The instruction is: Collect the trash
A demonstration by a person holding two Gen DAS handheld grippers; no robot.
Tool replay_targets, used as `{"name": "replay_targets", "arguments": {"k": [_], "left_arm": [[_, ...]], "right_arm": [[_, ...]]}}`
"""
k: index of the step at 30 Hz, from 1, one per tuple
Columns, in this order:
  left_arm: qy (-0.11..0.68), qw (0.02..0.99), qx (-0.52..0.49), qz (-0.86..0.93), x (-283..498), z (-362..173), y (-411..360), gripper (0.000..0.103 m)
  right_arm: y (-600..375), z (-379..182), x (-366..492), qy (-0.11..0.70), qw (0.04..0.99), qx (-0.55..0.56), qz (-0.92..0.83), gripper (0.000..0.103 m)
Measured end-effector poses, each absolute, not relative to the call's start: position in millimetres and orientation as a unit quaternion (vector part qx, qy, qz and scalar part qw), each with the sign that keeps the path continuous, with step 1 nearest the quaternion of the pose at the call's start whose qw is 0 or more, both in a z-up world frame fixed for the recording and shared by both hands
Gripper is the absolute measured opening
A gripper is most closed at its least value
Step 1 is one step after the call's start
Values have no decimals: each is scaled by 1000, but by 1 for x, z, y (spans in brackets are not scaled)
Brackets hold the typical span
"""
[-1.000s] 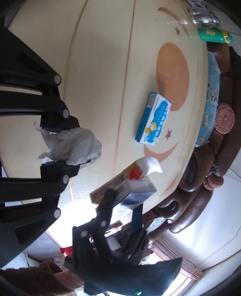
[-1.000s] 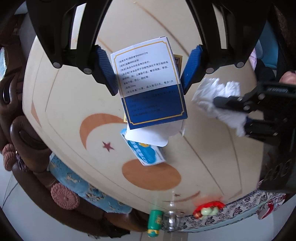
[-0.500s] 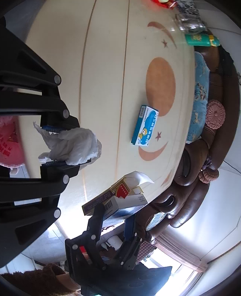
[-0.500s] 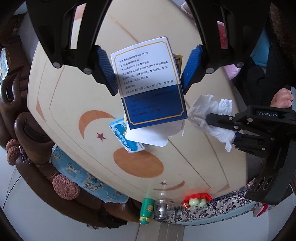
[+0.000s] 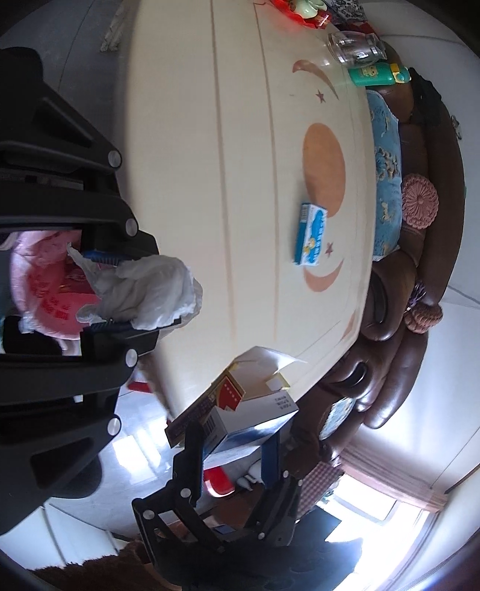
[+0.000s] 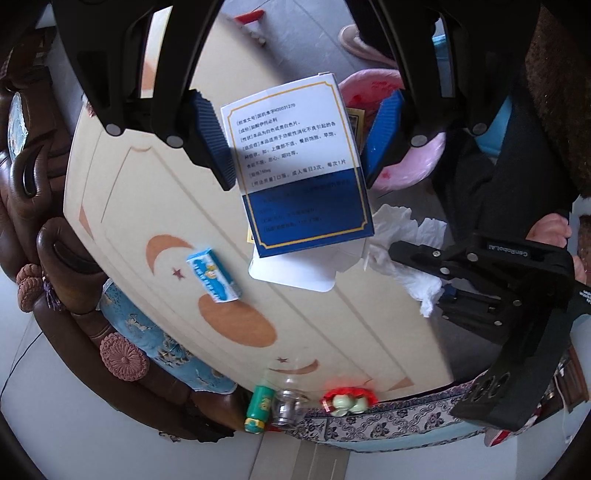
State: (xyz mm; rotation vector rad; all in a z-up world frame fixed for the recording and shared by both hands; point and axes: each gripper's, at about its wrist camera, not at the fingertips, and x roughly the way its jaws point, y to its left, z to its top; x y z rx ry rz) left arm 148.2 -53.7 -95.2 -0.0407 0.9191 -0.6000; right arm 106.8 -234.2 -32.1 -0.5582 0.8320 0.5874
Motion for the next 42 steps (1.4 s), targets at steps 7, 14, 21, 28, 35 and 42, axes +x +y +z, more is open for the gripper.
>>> {"name": "replay_targets", "arguments": {"k": [7, 14, 21, 28, 35, 42], "left_arm": [[463, 837, -5, -292, 111, -120, -53, 23], [493, 816, 11, -303, 91, -152, -56, 23], [524, 798, 20, -298, 91, -189, -60, 23], [560, 773, 13, -298, 103, -228, -69, 23], [593, 753, 26, -286, 113, -273, -74, 23], [614, 735, 38, -287, 116, -303, -81, 23]], "right_arm": [[-220, -60, 64, 422, 822, -255, 286, 68], [-213, -94, 44, 452, 810, -252, 276, 68], [-213, -134, 38, 480, 799, -246, 266, 68], [-210, -186, 44, 508, 785, -246, 255, 68], [-214, -241, 54, 539, 772, -230, 245, 68], [-213, -276, 60, 560, 759, -223, 245, 68]]}}
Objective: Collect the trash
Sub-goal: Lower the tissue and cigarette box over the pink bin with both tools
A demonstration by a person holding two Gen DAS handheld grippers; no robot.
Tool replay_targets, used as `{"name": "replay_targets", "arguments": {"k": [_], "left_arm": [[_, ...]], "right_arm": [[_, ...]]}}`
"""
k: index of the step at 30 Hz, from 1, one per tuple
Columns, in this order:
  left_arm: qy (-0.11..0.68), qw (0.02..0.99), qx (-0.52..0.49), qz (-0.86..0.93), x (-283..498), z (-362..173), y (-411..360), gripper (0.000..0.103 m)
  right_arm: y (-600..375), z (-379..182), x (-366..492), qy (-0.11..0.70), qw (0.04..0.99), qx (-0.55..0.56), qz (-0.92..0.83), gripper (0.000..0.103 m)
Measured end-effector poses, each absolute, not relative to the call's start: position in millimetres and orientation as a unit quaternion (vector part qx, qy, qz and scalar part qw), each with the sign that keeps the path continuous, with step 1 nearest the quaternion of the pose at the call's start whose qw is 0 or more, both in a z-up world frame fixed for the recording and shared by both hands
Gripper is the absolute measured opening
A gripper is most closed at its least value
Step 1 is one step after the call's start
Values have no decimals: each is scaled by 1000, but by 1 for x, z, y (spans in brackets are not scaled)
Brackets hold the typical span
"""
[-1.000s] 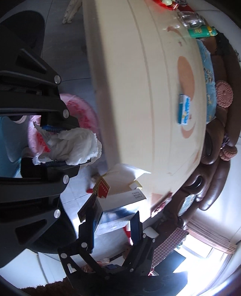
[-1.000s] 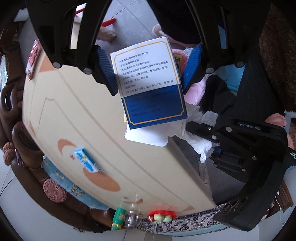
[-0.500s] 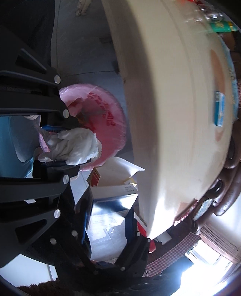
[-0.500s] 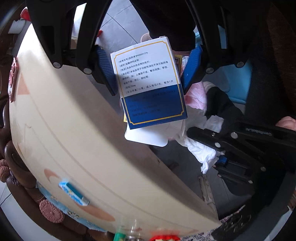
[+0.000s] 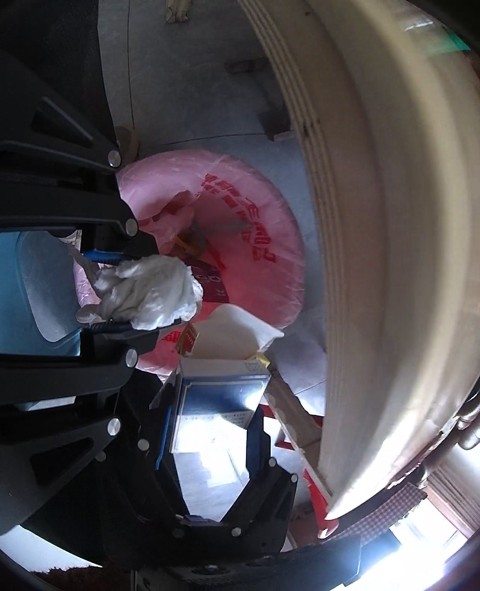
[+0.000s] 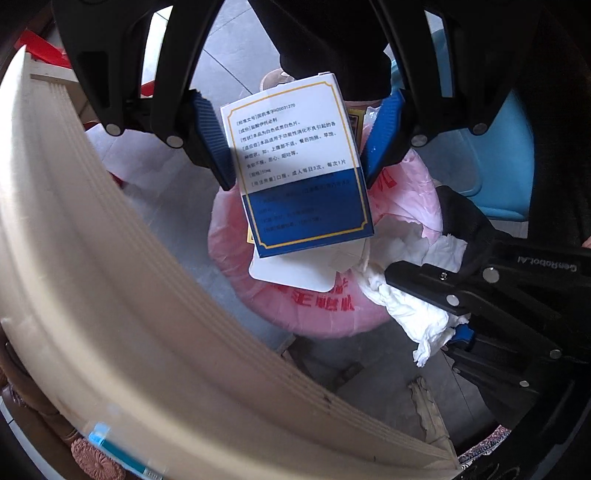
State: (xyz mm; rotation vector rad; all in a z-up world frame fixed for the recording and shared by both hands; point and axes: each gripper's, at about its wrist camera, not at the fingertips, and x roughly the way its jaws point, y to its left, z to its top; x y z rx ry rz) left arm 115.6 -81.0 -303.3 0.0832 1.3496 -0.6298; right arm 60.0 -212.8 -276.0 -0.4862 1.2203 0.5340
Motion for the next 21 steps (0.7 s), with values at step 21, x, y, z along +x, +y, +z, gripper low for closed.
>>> {"name": "replay_targets", "arguments": {"k": [21], "left_arm": [[627, 726, 54, -279, 122, -328, -87, 23]], "right_arm": [[-206, -293, 72, 570, 752, -215, 253, 68]]}}
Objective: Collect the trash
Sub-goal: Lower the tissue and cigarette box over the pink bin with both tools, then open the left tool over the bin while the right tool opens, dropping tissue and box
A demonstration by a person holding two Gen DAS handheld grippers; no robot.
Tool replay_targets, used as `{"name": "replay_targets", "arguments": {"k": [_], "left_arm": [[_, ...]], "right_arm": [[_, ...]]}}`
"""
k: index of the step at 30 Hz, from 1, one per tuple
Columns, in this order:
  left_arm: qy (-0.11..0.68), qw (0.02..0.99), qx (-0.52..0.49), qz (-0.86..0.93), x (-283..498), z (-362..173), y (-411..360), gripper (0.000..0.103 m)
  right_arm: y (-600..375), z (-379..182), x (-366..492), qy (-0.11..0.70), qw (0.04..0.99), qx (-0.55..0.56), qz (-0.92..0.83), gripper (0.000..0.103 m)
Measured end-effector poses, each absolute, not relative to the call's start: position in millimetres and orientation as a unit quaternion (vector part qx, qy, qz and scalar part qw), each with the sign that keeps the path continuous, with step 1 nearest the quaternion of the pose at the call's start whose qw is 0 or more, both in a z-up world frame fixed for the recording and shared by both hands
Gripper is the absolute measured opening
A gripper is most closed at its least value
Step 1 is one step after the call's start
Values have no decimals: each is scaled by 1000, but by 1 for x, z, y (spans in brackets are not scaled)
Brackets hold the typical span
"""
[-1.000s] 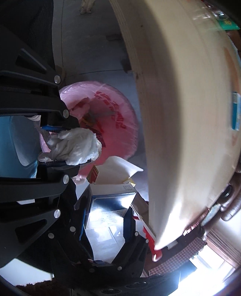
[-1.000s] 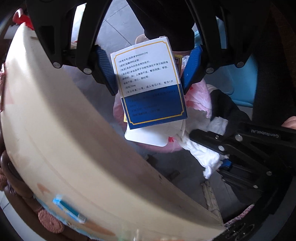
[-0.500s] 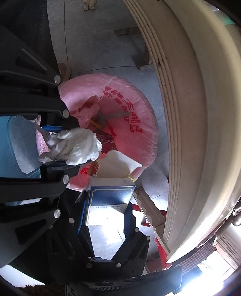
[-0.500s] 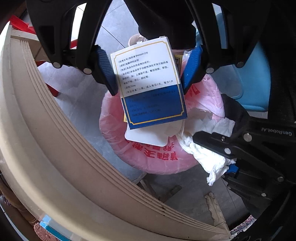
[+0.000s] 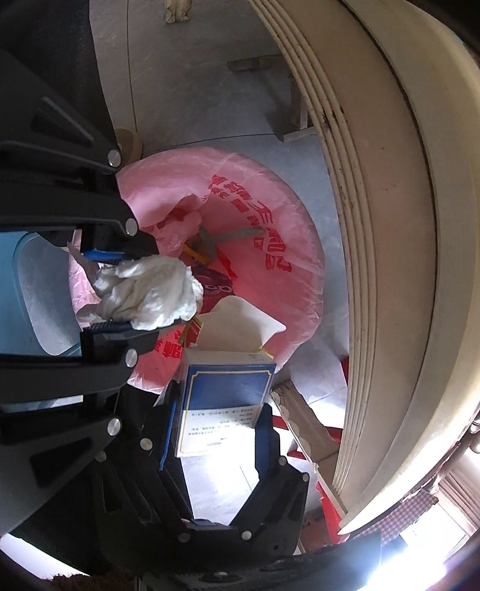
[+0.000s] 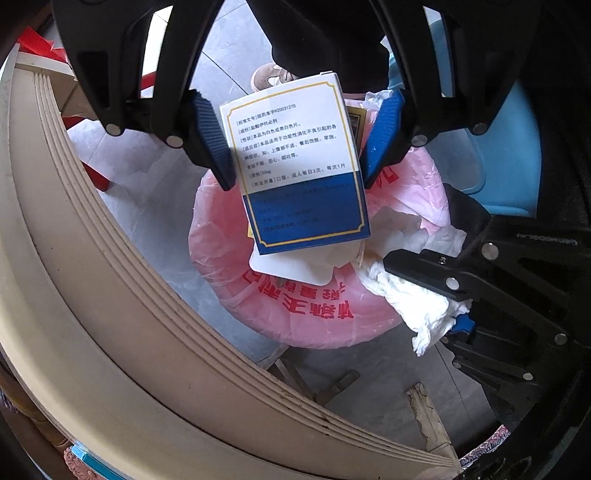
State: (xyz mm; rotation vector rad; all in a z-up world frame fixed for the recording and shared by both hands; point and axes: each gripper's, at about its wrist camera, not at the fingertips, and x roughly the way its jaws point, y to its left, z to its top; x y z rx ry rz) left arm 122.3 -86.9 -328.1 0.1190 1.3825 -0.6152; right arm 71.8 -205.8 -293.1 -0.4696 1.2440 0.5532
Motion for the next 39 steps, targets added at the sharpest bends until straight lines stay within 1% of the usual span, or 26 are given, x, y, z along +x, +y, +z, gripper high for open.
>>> {"name": "replay_targets", "arguments": {"k": [25, 26, 27, 28, 29, 30, 31, 39], "left_arm": [[645, 713, 59, -269, 130, -348, -94, 24], [648, 710, 61, -269, 131, -351, -95, 26], [654, 704, 58, -271, 132, -353, -95, 32], [658, 701, 54, -271, 133, -356, -94, 35], [660, 700, 54, -268, 134, -357, -94, 44], [663, 698, 55, -263, 136, -358, -94, 59], [665, 698, 52, -262, 137, -359, -93, 64], [654, 708, 59, -260, 137, -355, -91, 65]], "right_arm": [[-211, -305, 86, 583, 744, -202, 256, 68], [-210, -304, 86, 582, 745, -201, 257, 68], [-210, -303, 87, 581, 746, -195, 261, 68], [-209, -302, 89, 579, 747, -192, 263, 68], [-209, -300, 89, 578, 748, -188, 266, 73], [-209, -298, 90, 576, 750, -187, 266, 77], [-209, -296, 90, 572, 754, -187, 263, 80], [-211, -297, 89, 574, 753, -185, 264, 80]]}}
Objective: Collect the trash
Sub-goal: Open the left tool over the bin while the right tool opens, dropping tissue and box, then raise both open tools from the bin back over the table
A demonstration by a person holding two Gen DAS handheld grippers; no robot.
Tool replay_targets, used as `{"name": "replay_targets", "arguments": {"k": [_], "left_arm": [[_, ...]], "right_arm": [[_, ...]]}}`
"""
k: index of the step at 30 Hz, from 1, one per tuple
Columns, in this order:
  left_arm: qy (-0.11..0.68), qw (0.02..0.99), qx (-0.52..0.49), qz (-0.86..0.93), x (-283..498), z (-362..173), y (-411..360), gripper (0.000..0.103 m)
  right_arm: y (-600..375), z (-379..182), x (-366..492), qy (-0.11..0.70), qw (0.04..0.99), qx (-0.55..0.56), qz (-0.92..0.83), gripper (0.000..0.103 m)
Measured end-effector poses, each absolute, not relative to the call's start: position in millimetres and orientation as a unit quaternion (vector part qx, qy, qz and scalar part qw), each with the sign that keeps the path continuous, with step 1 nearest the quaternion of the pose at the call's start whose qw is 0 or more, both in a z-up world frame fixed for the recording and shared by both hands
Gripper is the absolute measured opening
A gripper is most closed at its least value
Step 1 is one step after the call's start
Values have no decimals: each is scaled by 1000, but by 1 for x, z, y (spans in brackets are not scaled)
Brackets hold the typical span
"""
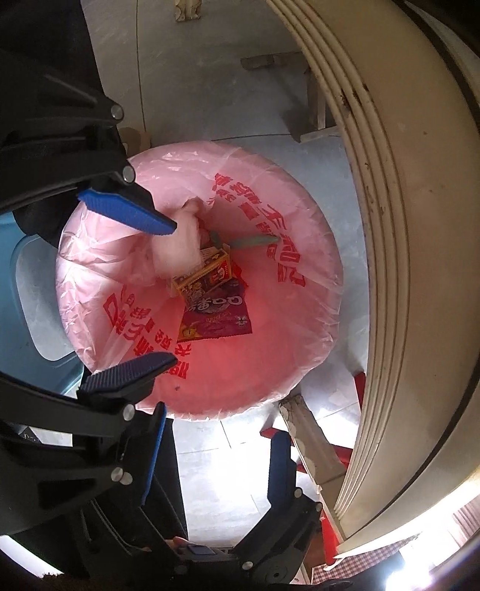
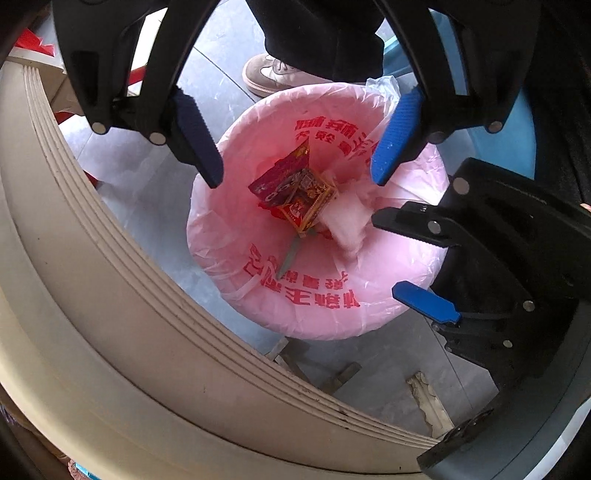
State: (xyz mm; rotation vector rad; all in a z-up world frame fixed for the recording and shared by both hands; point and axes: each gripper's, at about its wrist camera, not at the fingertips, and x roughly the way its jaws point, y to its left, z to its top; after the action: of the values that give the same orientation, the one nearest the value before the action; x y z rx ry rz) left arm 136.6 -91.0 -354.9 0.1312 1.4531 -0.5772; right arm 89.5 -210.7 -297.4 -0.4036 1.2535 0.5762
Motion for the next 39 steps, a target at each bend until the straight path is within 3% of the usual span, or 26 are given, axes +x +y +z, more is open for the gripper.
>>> {"name": "replay_targets", "arguments": {"k": [20, 39], "left_arm": [[618, 740, 83, -253, 124, -320, -79, 73], [544, 785, 136, -262, 98, -236, -74, 73]], "right_arm": [[-203, -273, 78, 556, 767, -173, 269, 80], [-203, -201, 52, 504, 802, -205, 245, 81]]}}
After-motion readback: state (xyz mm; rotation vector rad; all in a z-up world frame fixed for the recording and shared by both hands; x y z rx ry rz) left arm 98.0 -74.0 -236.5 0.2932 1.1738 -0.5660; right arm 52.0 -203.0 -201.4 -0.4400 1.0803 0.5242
